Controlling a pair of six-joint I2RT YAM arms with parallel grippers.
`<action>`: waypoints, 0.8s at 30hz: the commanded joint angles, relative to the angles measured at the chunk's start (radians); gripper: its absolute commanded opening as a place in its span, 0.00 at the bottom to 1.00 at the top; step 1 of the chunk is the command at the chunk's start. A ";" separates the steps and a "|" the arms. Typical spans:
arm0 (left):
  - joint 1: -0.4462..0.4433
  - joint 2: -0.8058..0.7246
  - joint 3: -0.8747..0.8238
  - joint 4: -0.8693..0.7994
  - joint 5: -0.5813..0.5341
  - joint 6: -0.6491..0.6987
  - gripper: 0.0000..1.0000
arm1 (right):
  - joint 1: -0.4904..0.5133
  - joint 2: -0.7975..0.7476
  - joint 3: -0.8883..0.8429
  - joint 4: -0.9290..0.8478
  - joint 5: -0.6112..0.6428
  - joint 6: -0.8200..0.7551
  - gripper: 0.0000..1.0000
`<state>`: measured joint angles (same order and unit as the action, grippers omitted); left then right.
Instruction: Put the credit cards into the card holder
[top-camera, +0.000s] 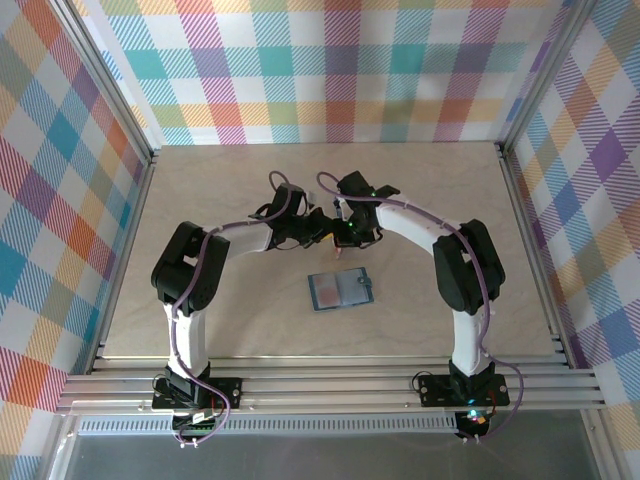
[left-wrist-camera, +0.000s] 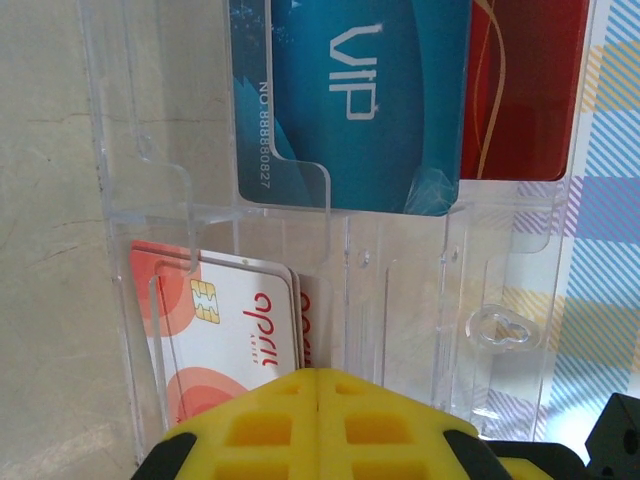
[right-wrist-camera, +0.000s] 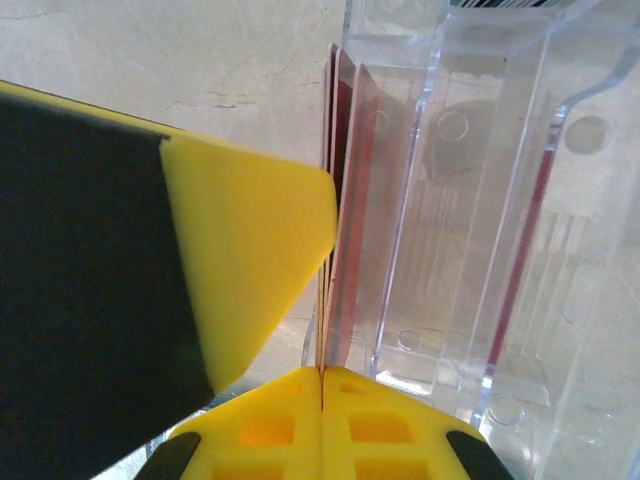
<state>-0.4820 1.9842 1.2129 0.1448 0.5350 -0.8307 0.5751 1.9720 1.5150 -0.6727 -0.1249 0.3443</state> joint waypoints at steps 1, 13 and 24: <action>0.011 -0.061 -0.033 0.030 0.007 -0.014 0.06 | -0.012 -0.040 -0.028 -0.021 0.020 0.019 0.00; 0.009 -0.105 -0.084 0.053 -0.003 -0.022 0.07 | -0.018 -0.073 -0.049 -0.007 0.034 0.039 0.00; -0.036 -0.030 -0.036 0.039 0.004 -0.013 0.08 | -0.023 -0.084 -0.057 -0.001 0.036 0.047 0.00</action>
<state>-0.4984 1.9240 1.1481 0.1799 0.5339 -0.8455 0.5617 1.9266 1.4677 -0.6727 -0.0975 0.3813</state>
